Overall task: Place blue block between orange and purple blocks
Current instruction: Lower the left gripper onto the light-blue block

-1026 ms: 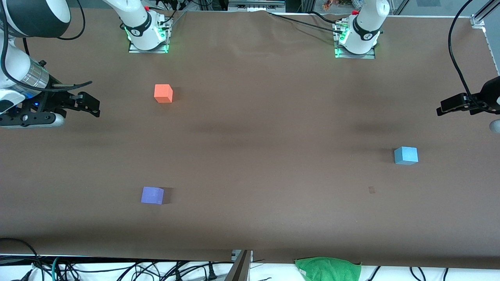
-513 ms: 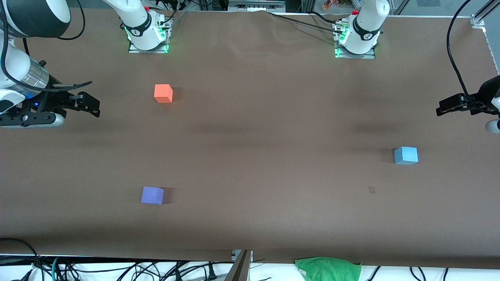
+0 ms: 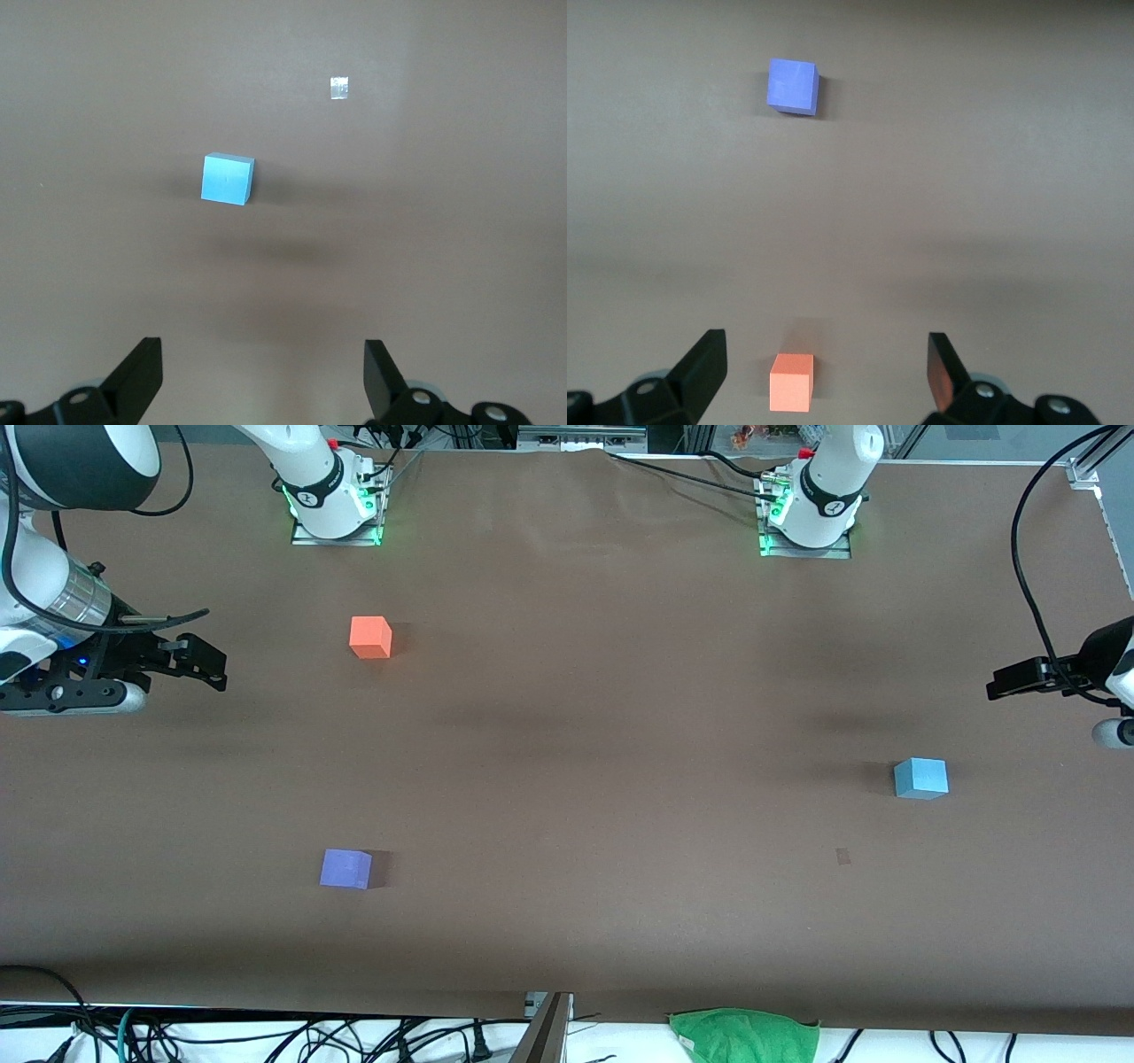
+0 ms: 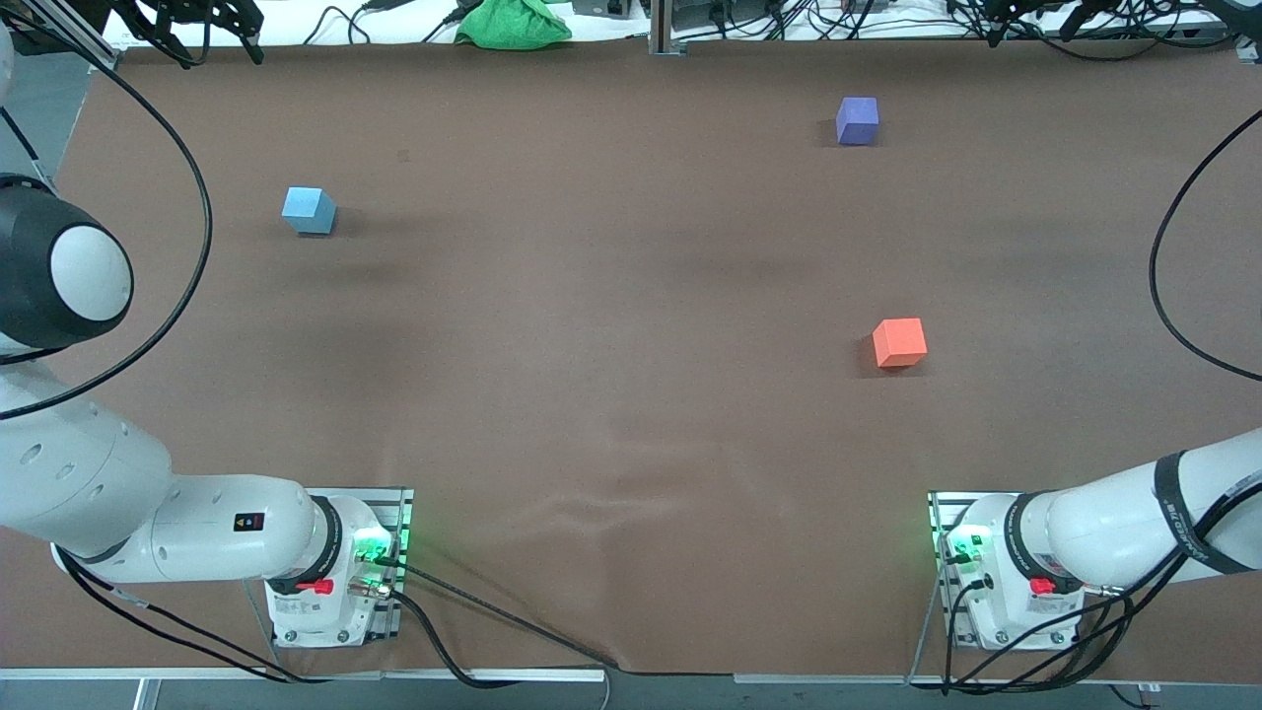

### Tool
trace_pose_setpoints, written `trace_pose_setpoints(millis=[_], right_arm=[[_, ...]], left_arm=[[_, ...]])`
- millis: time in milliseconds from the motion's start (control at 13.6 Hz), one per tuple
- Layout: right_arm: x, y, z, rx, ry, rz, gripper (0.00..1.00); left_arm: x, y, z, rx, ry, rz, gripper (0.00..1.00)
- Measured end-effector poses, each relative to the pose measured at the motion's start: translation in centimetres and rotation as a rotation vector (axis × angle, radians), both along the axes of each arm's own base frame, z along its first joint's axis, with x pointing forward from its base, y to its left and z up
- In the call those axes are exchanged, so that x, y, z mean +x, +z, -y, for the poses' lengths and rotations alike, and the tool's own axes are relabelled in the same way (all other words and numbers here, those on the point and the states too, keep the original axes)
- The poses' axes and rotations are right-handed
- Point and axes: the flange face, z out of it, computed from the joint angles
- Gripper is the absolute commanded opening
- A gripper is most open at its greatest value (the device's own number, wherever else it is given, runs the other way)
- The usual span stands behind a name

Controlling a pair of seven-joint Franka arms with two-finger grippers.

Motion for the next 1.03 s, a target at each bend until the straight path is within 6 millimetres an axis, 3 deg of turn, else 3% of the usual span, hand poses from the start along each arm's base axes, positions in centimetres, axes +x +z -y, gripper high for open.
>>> trace_pose_setpoints(millis=[220,366,659,1026], right_arm=[[0.0,0.0,0.0,0.000,0.000,0.000,1.00],[0.0,0.0,0.0,0.000,0.000,0.000,1.00],[0.0,0.0,0.0,0.000,0.000,0.000,1.00],[0.0,0.0,0.0,0.000,0.000,-0.001,1.00]], left_arm=[[0.6,-1.7,-1.0,-0.001,0.013,-0.023,1.00],[1.7,-3.9,-1.1,0.001,0.013,-0.028,1.00],[3.8,-10.8,-1.8,0.024,0.011,-0.103,1.00],[5.7,-19.0,-5.4,0.021,-0.010,-0.117,1.00]])
